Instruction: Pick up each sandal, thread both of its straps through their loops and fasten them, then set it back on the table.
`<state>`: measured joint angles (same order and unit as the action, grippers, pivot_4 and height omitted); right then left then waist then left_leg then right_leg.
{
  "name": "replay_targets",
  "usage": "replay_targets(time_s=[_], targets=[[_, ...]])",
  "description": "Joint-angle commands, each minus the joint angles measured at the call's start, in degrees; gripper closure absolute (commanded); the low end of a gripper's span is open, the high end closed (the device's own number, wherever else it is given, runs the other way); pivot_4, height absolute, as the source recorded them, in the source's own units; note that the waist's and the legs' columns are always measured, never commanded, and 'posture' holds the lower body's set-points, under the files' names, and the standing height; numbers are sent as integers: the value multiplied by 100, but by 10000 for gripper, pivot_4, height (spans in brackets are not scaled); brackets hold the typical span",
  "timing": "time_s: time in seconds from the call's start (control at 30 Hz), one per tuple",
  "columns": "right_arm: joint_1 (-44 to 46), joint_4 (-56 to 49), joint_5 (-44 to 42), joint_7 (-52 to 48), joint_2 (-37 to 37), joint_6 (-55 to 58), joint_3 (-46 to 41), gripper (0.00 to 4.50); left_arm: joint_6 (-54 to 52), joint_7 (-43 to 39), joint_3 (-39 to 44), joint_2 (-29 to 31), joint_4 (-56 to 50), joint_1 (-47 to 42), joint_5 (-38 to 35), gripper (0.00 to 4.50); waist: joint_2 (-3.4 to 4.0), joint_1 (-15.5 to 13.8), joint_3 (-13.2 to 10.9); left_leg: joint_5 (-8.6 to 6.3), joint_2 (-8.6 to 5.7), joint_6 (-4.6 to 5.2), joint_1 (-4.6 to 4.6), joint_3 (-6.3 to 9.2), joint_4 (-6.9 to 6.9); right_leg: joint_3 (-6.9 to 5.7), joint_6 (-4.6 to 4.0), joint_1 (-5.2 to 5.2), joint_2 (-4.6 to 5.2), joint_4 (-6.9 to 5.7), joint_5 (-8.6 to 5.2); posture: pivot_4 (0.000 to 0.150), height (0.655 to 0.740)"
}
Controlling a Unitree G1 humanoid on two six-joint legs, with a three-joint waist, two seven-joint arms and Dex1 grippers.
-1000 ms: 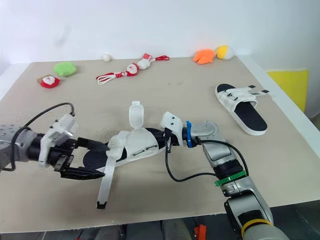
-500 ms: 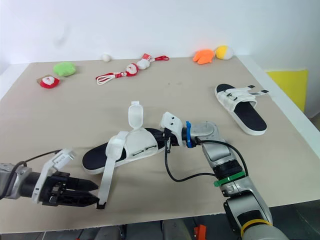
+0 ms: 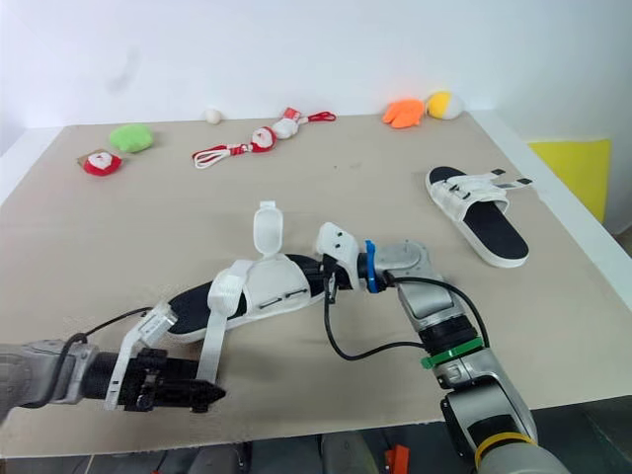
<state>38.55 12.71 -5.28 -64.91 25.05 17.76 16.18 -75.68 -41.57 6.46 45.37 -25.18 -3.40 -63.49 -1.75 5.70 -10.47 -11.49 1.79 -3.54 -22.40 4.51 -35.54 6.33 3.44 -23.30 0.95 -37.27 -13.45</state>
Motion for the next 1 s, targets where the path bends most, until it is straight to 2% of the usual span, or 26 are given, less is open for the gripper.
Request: replay_targets(time_s=[0.03, 0.17, 0.27, 0.5, 0.7, 0.8, 0.9, 1.0], targets=[[-39, -157, -14, -67, -33, 76, 138, 45000, 88, 140, -99, -58, 95, -71, 164, 24191, 0, 3, 0, 0, 0, 0, 0, 0, 0, 0, 0, 0, 0, 0, 0, 1500, 7400], [-140, -320, -27, -114, 34, 135, 157, 45000, 156, 142, 53, -22, 232, -204, 157, 43894, 0, 3, 0, 0, 2, 0, -3, 1, 5, 1, -1, -6, -2, 0, -1, 1500, 7400], [-234, -486, -51, -175, 104, 196, 177, 45000, 152, 146, 291, 36, 316, -396, 65, 44526, -1, 1, -1, -2, 1, -3, -7, 1, 6, 0, 3, -8, -2, 0, -1, 1500, 7400], [-255, -698, -178, -419, 231, 365, 200, 45000, 71, 439, 1074, -138, 712, -1197, -639, 44526, -2, -1, -1, -6, 1, -9, -10, 3, 6, 0, 15, -8, -2, 1, 1, 1500, 7400], [-163, -547, -73, -371, 229, 287, 251, 45000, 14, 679, 1266, -146, 774, -1618, -1156, 44526, -3, 2, -2, -10, 1, -14, -11, 4, 7, -1, 20, -8, -2, 1, -2, 1500, 7400], [-160, -504, -27, -347, 223, 234, 267, 45000, 292, 904, 1391, -341, 928, -2055, -1504, 44526, -8, -5, -4, -10, 1, -14, -11, 5, 5, -1, 23, -7, -2, 1, -1, 1500, 7400], [-163, -518, 0, -288, 197, 216, 283, 45000, 623, 858, 1339, -524, 834, -2304, -1438, 44526, -8, 2, -4, -10, 0, -14, -9, 3, 3, -1, 27, -6, -1, 1, 3, 1500, 7400], [-160, -561, 42, -264, 175, 301, 353, 45000, 1157, 228, 946, -527, 596, -2335, -844, 44526, -8, 2, -4, -10, 1, -14, -9, 4, 5, -1, 26, -7, -3, 1, 2, 1500, 7400]])
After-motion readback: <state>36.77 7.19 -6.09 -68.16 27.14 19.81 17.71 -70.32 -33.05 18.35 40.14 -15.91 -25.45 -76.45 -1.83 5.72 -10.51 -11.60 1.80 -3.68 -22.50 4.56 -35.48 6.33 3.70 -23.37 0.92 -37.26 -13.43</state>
